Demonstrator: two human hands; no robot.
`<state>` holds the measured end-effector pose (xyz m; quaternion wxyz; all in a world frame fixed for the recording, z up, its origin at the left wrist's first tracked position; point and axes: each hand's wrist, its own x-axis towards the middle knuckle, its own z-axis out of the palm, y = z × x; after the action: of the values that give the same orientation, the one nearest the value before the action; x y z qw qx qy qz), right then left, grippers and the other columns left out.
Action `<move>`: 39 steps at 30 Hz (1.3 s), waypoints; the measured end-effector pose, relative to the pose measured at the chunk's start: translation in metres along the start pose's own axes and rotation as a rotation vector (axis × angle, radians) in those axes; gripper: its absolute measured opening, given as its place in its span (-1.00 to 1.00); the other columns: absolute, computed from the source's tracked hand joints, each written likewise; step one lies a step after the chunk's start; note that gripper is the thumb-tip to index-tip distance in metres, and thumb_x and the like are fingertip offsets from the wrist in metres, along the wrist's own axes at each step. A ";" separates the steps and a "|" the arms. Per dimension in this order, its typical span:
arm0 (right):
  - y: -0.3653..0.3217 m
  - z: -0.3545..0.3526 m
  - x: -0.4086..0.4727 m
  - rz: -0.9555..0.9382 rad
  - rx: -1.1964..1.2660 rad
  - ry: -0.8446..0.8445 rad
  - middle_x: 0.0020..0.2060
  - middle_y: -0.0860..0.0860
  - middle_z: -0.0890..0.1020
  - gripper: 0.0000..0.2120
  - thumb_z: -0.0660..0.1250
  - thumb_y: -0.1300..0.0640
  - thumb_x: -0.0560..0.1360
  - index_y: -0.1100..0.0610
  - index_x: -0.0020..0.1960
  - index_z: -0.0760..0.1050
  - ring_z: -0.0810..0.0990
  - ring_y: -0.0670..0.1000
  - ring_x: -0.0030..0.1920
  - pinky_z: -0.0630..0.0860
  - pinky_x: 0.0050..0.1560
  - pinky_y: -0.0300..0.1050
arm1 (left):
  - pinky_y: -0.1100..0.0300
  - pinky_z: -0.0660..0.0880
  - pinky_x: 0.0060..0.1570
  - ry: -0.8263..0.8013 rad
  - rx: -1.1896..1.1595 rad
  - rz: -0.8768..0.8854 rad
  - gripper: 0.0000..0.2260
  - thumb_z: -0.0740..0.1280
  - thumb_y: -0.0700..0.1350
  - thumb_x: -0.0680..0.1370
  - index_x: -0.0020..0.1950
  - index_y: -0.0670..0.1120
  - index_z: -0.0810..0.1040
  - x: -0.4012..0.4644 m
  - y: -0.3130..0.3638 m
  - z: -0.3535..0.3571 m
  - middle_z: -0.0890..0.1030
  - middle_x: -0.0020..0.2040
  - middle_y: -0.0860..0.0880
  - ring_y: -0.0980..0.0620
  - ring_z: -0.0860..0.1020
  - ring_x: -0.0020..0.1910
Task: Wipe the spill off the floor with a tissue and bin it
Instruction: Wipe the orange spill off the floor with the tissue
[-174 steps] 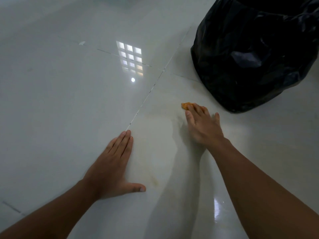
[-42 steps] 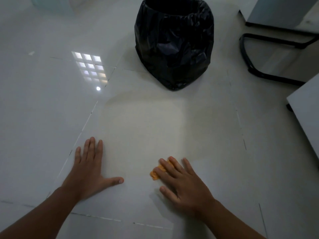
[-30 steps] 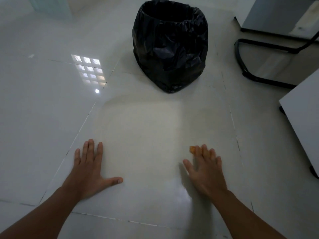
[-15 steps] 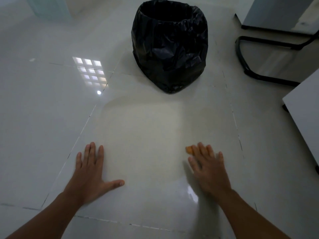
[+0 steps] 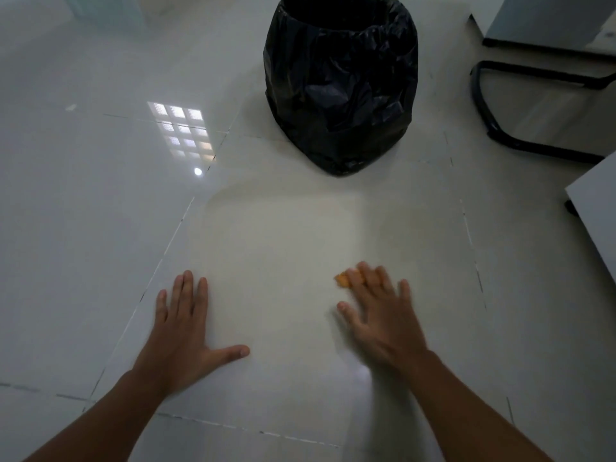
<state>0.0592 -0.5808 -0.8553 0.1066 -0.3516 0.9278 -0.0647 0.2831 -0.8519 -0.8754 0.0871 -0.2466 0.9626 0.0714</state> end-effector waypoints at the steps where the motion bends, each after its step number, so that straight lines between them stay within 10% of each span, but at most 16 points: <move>1: 0.016 -0.004 0.008 0.072 -0.004 -0.009 0.58 -0.13 -0.06 -0.35 -0.12 -0.37 0.54 -0.16 0.57 -0.06 -0.12 0.02 0.58 -0.16 0.51 0.24 | -0.15 -0.15 0.52 0.007 -0.005 0.004 0.23 0.05 0.68 0.30 0.61 -0.26 -0.01 -0.001 0.000 0.000 -0.03 0.61 -0.32 -0.21 -0.10 0.62; 8: 0.046 -0.030 0.079 0.312 0.104 -0.119 0.58 -0.04 -0.18 -0.28 -0.19 -0.43 0.51 -0.14 0.58 -0.14 -0.23 0.11 0.56 -0.25 0.48 0.29 | -0.24 -0.03 0.51 0.062 0.004 0.025 0.19 0.04 0.65 0.33 0.58 -0.31 0.11 -0.002 0.001 0.003 0.08 0.59 -0.35 -0.27 0.05 0.59; 21: 0.040 -0.044 0.172 0.202 0.108 -0.111 0.58 -0.12 -0.13 -0.39 -0.24 -0.36 0.55 -0.21 0.56 -0.09 -0.20 0.06 0.57 -0.30 0.46 0.30 | -0.36 0.12 0.46 0.050 0.049 0.038 0.18 0.04 0.63 0.34 0.55 -0.34 0.18 -0.002 0.001 0.002 0.10 0.58 -0.37 -0.32 0.09 0.58; 28: 0.075 -0.039 0.118 0.461 0.188 -0.015 0.59 -0.05 -0.11 -0.38 -0.26 -0.32 0.57 -0.14 0.58 -0.09 -0.17 0.09 0.57 -0.25 0.47 0.33 | -0.35 0.09 0.48 0.054 0.025 0.046 0.18 0.05 0.64 0.33 0.57 -0.31 0.14 -0.002 0.000 0.002 0.06 0.60 -0.34 -0.28 0.03 0.60; 39: -0.011 -0.007 0.006 0.309 0.212 0.019 0.59 -0.03 -0.02 -0.42 -0.18 -0.19 0.60 -0.05 0.57 0.06 -0.15 0.08 0.57 -0.20 0.51 0.17 | -0.29 0.03 0.51 0.047 -0.009 0.019 0.19 0.03 0.66 0.32 0.59 -0.28 0.12 -0.004 0.002 -0.003 0.05 0.60 -0.33 -0.25 0.01 0.61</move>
<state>0.0599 -0.5924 -0.8476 0.1427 -0.1913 0.9597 -0.1482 0.2853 -0.8489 -0.8711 0.0625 -0.2395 0.9663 0.0706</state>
